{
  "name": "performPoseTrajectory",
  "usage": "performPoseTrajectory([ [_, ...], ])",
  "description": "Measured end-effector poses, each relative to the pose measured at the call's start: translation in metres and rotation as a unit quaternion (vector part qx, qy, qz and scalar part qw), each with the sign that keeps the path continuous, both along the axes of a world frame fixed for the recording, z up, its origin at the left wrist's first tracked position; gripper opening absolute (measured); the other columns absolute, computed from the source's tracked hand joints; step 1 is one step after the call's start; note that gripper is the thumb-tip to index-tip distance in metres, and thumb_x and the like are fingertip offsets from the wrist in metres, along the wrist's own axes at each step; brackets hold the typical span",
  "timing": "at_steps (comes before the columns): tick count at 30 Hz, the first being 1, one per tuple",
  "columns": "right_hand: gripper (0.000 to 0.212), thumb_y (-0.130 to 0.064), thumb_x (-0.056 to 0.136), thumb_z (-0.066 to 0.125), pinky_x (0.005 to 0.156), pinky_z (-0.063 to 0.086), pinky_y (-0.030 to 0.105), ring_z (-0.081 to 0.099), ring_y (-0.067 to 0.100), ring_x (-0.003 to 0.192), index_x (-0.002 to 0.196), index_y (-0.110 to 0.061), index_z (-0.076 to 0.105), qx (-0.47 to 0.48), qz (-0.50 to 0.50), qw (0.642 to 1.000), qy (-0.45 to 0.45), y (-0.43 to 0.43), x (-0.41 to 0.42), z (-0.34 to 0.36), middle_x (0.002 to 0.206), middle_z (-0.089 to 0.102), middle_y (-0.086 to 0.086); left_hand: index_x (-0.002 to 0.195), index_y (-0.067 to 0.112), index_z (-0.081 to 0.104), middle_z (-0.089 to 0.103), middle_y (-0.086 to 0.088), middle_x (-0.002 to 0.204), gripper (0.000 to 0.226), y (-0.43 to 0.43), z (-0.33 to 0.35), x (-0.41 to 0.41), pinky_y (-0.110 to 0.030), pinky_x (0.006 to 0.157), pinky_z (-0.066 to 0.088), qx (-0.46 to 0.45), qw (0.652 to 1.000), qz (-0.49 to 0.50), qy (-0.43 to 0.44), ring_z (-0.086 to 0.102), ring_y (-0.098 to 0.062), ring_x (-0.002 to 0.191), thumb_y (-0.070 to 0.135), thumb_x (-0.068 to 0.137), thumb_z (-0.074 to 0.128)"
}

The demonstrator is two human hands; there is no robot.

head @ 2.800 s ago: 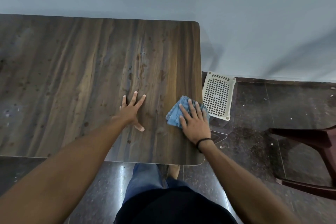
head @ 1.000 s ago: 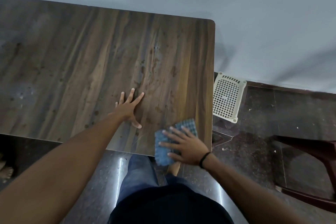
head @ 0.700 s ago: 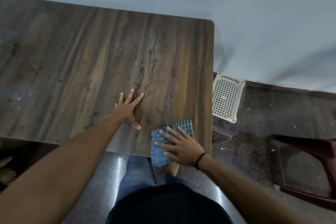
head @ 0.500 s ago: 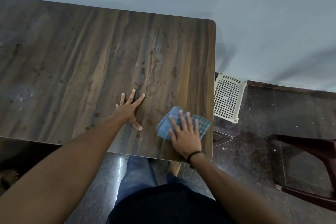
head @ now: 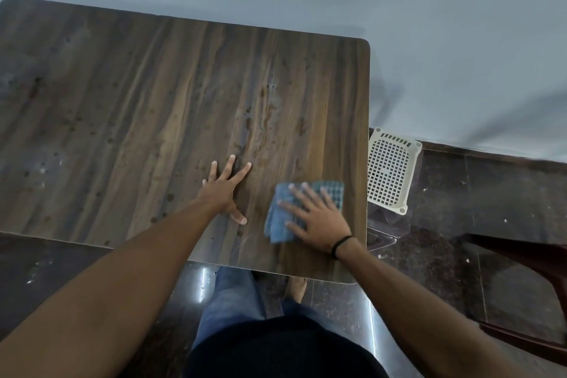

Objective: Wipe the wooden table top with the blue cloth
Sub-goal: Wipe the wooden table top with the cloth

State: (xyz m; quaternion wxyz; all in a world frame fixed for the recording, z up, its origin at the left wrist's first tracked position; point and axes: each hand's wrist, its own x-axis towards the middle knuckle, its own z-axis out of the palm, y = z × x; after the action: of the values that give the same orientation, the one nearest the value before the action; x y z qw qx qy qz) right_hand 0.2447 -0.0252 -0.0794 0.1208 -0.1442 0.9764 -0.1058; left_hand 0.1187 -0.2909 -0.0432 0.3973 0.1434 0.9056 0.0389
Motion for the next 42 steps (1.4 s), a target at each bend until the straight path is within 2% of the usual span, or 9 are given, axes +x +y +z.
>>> performPoseTrajectory([
  [3, 0.059, -0.062, 0.101, 0.019, 0.121, -0.008, 0.054, -0.011, 0.026, 0.154, 0.157, -0.046, 0.007, -0.007, -0.246, 0.969, -0.016, -0.014, -0.010, 0.006, 0.166, -0.008, -0.006, 0.154, 0.049, -0.018, -0.041, 0.007, 0.158, 0.152, -0.002, -0.001, 0.000, -0.071, 0.116, 0.007, 0.004, 1.000, 0.002, 0.001, -0.030, -0.042, 0.147, 0.053, 0.052, 0.095],
  [9, 0.058, -0.068, 0.100, 0.020, 0.122, 0.004, 0.058, -0.003, 0.022, 0.154, 0.155, -0.051, 0.012, 0.005, 0.112, 0.994, 0.004, -0.014, 0.030, -0.004, 0.168, 0.002, -0.008, 0.154, 0.049, -0.018, -0.042, 0.008, 0.158, 0.153, 0.000, -0.001, 0.000, -0.071, 0.116, 0.008, 0.004, 1.000, 0.003, -0.001, -0.031, -0.042, 0.147, 0.053, 0.052, 0.096],
  [13, 0.062, -0.068, 0.099, 0.019, 0.122, -0.005, 0.057, -0.013, 0.024, 0.153, 0.157, -0.047, 0.008, -0.006, -0.227, 0.973, -0.026, -0.033, 0.017, 0.004, 0.167, -0.007, -0.007, 0.154, 0.050, -0.018, -0.043, 0.009, 0.157, 0.153, -0.001, -0.002, -0.001, -0.071, 0.116, 0.007, 0.002, 1.000, 0.006, -0.005, -0.032, -0.042, 0.146, 0.052, 0.051, 0.096],
  [18, 0.061, -0.070, 0.098, 0.025, 0.121, 0.006, 0.060, -0.007, 0.021, 0.153, 0.155, -0.050, 0.016, -0.018, 0.060, 0.998, -0.017, -0.027, 0.032, 0.001, 0.167, 0.001, -0.008, 0.153, 0.050, -0.020, -0.045, 0.009, 0.155, 0.154, 0.001, -0.002, -0.002, -0.071, 0.116, 0.007, -0.003, 1.000, 0.002, -0.009, -0.032, -0.042, 0.146, 0.054, 0.052, 0.095],
  [23, 0.060, -0.065, 0.100, 0.022, 0.120, -0.010, 0.059, -0.014, 0.028, 0.153, 0.156, -0.050, 0.005, -0.013, -0.290, 0.957, -0.028, -0.025, 0.006, 0.004, 0.167, -0.009, -0.003, 0.153, 0.050, -0.020, -0.044, 0.010, 0.156, 0.155, -0.001, -0.003, -0.001, -0.070, 0.116, 0.008, -0.005, 1.000, 0.003, -0.006, -0.032, -0.041, 0.146, 0.054, 0.050, 0.095],
  [28, 0.056, -0.067, 0.100, 0.019, 0.120, -0.003, 0.061, -0.004, 0.029, 0.154, 0.153, -0.056, 0.006, -0.007, 0.032, 0.999, -0.028, -0.038, 0.024, 0.005, 0.167, -0.005, -0.005, 0.152, 0.050, -0.022, -0.046, 0.010, 0.155, 0.155, -0.001, -0.004, -0.002, -0.071, 0.116, 0.008, -0.006, 1.000, 0.002, -0.005, -0.032, -0.042, 0.146, 0.054, 0.051, 0.095],
  [33, 0.058, -0.065, 0.101, 0.019, 0.120, -0.011, 0.057, -0.011, 0.028, 0.153, 0.156, -0.050, 0.007, -0.012, -0.276, 0.961, -0.022, -0.028, -0.003, 0.003, 0.167, -0.008, -0.005, 0.153, 0.049, -0.021, -0.045, 0.008, 0.156, 0.154, -0.002, -0.004, -0.001, -0.070, 0.116, 0.007, -0.005, 1.000, -0.002, -0.001, -0.032, -0.042, 0.146, 0.055, 0.051, 0.095],
  [39, 0.059, -0.068, 0.099, 0.022, 0.121, 0.001, 0.061, -0.003, 0.024, 0.154, 0.155, -0.052, 0.011, -0.017, 0.036, 0.999, -0.022, -0.035, 0.017, 0.003, 0.167, -0.002, -0.008, 0.153, 0.048, -0.021, -0.044, 0.008, 0.156, 0.154, 0.000, -0.004, -0.002, -0.071, 0.115, 0.008, -0.003, 1.000, -0.002, -0.001, -0.032, -0.043, 0.146, 0.054, 0.052, 0.095],
  [42, 0.062, -0.067, 0.099, 0.021, 0.121, -0.008, 0.055, -0.006, 0.023, 0.154, 0.157, -0.047, 0.009, -0.004, -0.215, 0.976, -0.009, -0.018, -0.008, 0.001, 0.166, -0.004, -0.009, 0.153, 0.048, -0.021, -0.044, 0.007, 0.156, 0.154, -0.001, -0.005, -0.002, -0.071, 0.116, 0.008, -0.006, 1.000, -0.005, 0.000, -0.032, -0.043, 0.146, 0.056, 0.052, 0.094],
])
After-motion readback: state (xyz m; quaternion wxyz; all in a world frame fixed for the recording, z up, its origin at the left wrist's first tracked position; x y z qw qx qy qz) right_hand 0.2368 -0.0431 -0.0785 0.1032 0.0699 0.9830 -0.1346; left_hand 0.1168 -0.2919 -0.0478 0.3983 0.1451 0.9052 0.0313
